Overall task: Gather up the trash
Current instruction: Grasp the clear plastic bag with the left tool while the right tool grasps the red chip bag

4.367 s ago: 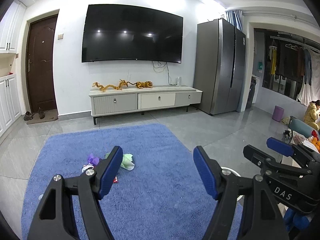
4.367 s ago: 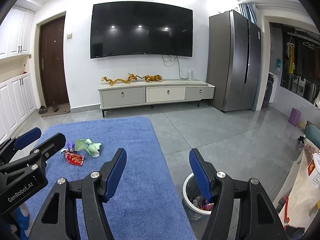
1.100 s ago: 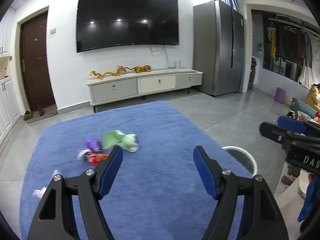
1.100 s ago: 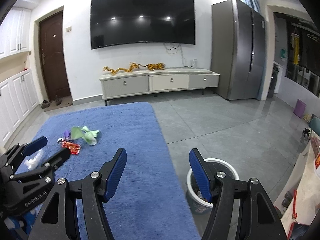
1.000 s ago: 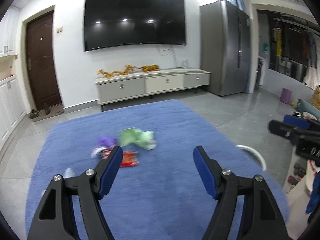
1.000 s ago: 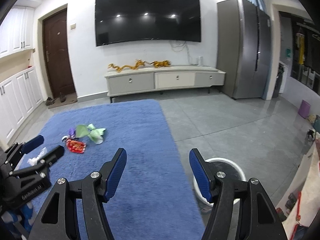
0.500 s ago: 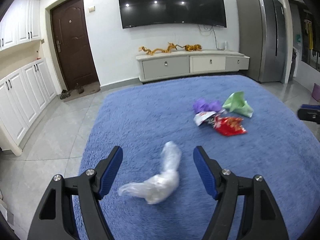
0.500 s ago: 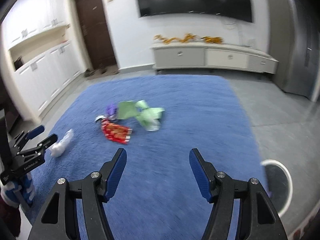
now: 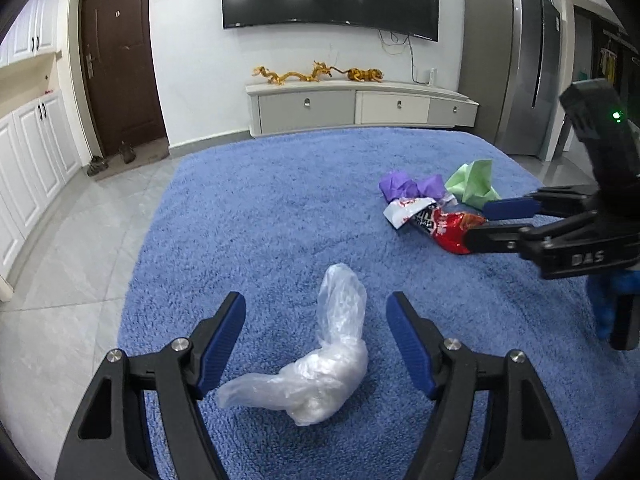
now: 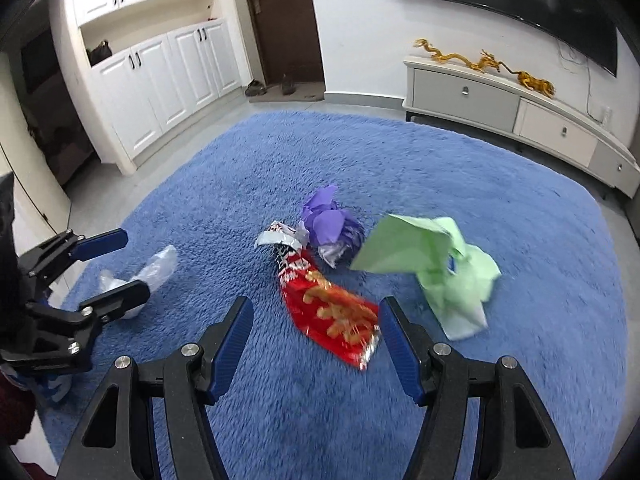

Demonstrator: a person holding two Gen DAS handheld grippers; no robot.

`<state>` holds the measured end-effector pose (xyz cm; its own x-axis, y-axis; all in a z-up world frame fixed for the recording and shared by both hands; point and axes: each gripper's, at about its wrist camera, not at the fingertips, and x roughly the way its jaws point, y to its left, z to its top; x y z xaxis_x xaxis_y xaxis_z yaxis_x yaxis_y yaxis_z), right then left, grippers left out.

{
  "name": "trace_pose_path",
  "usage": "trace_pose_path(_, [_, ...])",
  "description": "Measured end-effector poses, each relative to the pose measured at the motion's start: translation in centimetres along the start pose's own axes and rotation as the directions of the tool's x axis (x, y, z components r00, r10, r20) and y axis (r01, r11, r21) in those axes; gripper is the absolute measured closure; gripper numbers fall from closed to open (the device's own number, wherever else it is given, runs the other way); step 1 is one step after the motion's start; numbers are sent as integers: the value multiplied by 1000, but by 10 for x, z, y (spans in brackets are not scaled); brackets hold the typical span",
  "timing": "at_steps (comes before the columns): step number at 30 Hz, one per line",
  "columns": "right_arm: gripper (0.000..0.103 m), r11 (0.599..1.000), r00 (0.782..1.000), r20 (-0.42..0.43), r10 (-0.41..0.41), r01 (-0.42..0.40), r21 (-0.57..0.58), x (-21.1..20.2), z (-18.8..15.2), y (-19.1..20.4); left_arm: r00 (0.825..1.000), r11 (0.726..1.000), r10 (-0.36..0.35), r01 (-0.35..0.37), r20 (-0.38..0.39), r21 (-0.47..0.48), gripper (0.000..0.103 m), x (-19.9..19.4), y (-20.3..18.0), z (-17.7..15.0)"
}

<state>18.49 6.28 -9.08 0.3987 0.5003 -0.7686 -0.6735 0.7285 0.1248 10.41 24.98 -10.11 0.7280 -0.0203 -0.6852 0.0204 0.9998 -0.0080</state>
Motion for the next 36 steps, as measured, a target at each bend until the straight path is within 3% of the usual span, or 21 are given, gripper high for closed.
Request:
trace_pose_path(5, [40,998,999,-9,-38,38,-44,13,7,3,999,1000,-10,9,-46,-28,33,8,4,0])
trace_pose_path(8, [41,996,998,-27,-59,57,-64,23,7,4,998,1000,-10,9,-62,-20,41,11,2,0])
trace_pose_path(18, [78,997,999,-46,-22,19,-79,14,-6,15,996,999,-39,37,-79,-18,75,11,-2,-2])
trace_pose_path(23, [88,999,999,-32,13,-15,-47,-3,-13,20,997,999,-42,40,-67,-29,77,2,-5,-5])
trace_pose_path(36, [91,999,998,34,52,-52,-6,-61,-42,49,998,998,-60,60,-30,-4,83,-36,-22,-18])
